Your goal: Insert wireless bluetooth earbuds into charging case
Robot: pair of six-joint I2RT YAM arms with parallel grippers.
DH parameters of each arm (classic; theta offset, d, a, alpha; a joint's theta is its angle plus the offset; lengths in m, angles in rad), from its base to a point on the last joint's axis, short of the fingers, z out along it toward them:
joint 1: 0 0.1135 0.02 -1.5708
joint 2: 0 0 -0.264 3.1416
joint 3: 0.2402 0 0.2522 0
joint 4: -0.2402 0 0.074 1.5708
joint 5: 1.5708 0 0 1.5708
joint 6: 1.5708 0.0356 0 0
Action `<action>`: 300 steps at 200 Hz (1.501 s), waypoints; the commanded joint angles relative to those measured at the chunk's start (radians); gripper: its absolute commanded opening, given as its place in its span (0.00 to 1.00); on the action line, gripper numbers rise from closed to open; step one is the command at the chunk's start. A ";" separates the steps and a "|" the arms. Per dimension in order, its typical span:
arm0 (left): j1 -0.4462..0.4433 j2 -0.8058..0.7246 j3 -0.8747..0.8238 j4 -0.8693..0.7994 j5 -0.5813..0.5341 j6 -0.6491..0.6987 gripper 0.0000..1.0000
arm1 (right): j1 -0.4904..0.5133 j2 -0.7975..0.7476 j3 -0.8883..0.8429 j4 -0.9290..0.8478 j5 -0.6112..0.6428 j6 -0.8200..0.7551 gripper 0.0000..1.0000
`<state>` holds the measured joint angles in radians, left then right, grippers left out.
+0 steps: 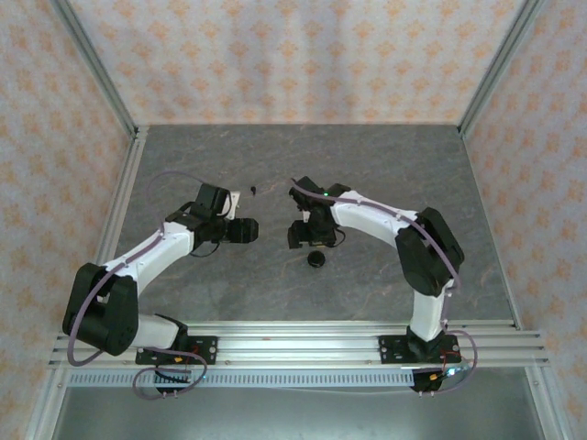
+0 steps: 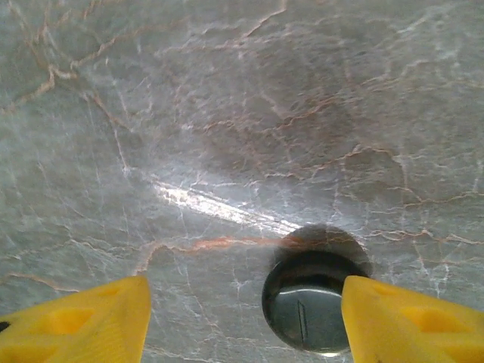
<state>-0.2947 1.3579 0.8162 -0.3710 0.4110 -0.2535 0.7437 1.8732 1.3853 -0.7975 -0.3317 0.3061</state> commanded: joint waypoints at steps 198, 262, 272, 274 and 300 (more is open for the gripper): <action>-0.015 -0.262 -0.107 -0.013 -0.043 -0.044 0.67 | 0.053 0.124 -0.011 -0.136 0.162 -0.031 0.53; -0.015 -0.304 -0.104 0.147 -0.013 -0.021 0.64 | 0.005 0.013 -0.035 -0.084 0.082 0.144 0.48; -0.017 -0.304 -0.096 0.187 -0.005 -0.021 0.63 | -0.012 -0.024 -0.040 -0.056 0.051 0.176 0.48; -0.018 -0.304 -0.095 0.195 -0.003 -0.021 0.63 | -0.016 -0.031 -0.041 -0.049 0.045 0.182 0.48; -0.054 -0.328 -0.108 0.350 -0.004 -0.006 0.63 | -0.054 -0.157 -0.066 0.043 0.009 0.258 0.44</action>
<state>-0.3126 1.0679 0.7113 -0.2115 0.3927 -0.2871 0.7200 1.8584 1.3338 -0.8433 -0.2790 0.4545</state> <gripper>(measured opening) 0.630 0.461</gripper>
